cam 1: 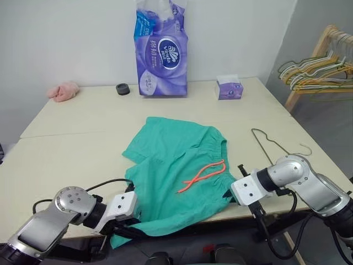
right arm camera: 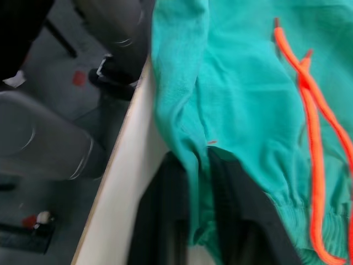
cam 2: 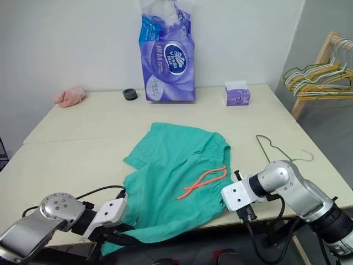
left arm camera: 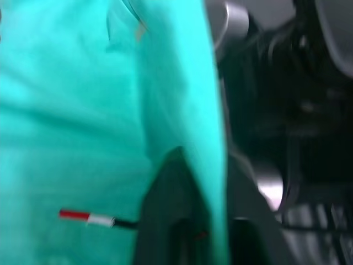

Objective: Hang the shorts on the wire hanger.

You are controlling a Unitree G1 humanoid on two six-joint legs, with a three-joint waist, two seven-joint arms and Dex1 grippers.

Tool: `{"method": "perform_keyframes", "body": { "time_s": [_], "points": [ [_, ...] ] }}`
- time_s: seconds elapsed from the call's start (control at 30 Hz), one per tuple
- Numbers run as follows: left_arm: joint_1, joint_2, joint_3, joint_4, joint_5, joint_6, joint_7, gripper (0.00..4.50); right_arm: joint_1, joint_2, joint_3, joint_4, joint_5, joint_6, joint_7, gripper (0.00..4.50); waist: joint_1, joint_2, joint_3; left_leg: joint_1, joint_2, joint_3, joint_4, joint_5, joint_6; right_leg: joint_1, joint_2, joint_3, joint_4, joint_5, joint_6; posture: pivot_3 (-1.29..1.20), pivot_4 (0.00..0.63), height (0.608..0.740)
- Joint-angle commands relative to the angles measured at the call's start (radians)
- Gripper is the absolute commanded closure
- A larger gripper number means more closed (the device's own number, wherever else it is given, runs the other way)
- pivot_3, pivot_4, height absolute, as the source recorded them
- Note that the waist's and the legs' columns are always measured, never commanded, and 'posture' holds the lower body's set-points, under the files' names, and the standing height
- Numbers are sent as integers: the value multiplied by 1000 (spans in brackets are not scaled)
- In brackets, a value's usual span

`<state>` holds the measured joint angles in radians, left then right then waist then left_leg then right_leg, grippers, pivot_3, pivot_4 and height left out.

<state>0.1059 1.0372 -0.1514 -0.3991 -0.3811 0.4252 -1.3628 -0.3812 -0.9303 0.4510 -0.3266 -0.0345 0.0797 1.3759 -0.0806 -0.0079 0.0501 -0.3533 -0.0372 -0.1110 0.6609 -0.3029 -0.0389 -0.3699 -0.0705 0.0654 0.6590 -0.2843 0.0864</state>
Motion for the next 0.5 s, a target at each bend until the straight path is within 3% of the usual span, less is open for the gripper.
{"method": "perform_keyframes", "body": {
  "time_s": [0.03,0.23,0.33,0.5],
  "points": [
    [1,4,37,-60,-74,63,6,2646,-4,-48,-53,-34,60,-1,60,2567,1,0,0,0,0,0,0,0,0,0,0,0,0,0,0,-79,0,740],
    [2,20,63,-98,-126,128,17,869,25,-77,-164,-42,167,35,42,508,0,0,0,0,1,0,0,0,0,0,0,-1,0,0,0,-75,0,740],
    [-35,-39,85,-105,-150,133,81,35,59,-10,-311,-34,287,195,-99,503,4,-1,0,0,1,-1,0,0,0,1,0,-1,0,0,0,-76,0,740],
    [-237,-296,113,-44,-81,64,368,35,81,174,-548,54,353,417,-443,503,37,-4,-2,1,0,-2,2,0,0,2,0,0,0,1,0,-87,0,740]
  ]
}}
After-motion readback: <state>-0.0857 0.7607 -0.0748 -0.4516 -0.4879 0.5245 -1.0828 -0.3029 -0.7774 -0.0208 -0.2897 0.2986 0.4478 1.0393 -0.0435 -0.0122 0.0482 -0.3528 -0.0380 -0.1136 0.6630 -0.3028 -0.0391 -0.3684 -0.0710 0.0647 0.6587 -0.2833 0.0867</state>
